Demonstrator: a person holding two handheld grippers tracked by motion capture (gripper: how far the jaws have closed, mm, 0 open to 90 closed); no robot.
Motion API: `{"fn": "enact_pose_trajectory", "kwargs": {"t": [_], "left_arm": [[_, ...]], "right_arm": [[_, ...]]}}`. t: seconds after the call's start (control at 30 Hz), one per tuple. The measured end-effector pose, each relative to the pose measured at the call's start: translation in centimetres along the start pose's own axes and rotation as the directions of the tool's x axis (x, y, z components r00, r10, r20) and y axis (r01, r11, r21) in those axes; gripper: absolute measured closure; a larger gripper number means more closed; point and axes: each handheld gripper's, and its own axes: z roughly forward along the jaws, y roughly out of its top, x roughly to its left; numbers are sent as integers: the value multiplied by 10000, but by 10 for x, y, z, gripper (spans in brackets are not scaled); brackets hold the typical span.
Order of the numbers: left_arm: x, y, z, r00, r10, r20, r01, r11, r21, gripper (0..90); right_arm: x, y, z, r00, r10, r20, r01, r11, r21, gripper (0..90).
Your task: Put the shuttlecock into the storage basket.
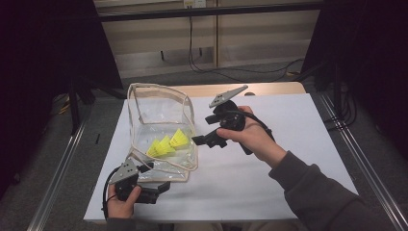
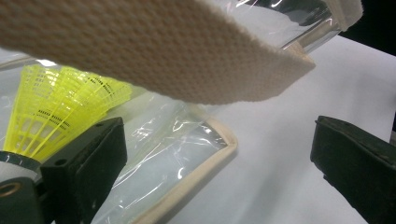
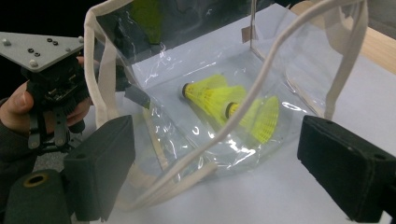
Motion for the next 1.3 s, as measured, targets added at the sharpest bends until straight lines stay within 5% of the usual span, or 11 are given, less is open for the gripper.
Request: {"fn": "enact_pose_trajectory", "kwargs": {"t": [0.6, 1.3], "left_arm": [[0, 0, 0, 10000, 51, -27, -51, 10000, 58, 37], [0, 0, 0, 10000, 21, -27, -21, 10000, 23, 37]], "right_arm": [[-23, -45, -12, 9992, 362, 171, -358, 9990, -253, 105], [-34, -76, -21, 9974, 544, 463, -534, 9983, -226, 106]]}}
